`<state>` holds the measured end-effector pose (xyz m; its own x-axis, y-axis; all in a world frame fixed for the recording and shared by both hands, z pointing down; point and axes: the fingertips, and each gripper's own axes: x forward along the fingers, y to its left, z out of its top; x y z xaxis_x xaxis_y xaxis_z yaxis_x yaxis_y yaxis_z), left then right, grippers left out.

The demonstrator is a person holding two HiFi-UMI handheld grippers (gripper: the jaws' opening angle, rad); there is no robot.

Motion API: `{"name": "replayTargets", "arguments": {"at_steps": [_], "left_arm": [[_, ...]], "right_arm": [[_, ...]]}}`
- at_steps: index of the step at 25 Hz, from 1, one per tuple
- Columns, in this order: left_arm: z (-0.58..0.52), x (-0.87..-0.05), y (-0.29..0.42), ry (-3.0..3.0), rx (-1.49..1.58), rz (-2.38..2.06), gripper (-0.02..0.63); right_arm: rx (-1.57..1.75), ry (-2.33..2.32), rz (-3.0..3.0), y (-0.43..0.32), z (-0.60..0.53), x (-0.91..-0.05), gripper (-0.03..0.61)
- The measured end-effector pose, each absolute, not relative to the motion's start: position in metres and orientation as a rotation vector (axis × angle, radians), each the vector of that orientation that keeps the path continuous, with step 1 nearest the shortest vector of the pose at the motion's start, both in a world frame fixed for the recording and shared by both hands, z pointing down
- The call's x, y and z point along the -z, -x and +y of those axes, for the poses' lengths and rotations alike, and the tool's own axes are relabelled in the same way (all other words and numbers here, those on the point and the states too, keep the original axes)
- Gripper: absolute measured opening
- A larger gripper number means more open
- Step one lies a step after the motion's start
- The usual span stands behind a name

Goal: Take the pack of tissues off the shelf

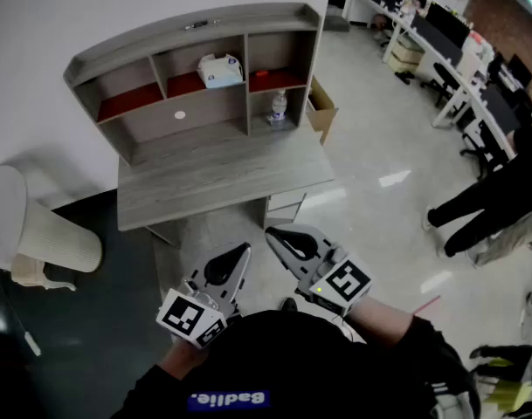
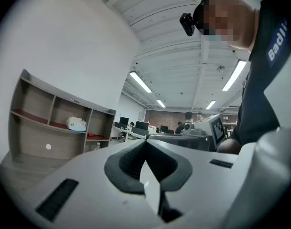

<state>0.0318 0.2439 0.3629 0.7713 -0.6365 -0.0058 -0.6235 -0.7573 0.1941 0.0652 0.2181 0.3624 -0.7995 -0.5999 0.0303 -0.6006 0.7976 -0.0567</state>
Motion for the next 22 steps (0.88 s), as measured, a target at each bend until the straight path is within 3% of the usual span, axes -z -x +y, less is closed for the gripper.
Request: {"name": "replayTargets", "arguments": {"at_steps": [22], "left_arm": [[0.24,-0.36,-0.052,-2.753,0.108,-1.046,-0.002]], "right_arm": [[-0.083,-0.935,-2.957,-0.088,0.214,-0.369,0.029]]}}
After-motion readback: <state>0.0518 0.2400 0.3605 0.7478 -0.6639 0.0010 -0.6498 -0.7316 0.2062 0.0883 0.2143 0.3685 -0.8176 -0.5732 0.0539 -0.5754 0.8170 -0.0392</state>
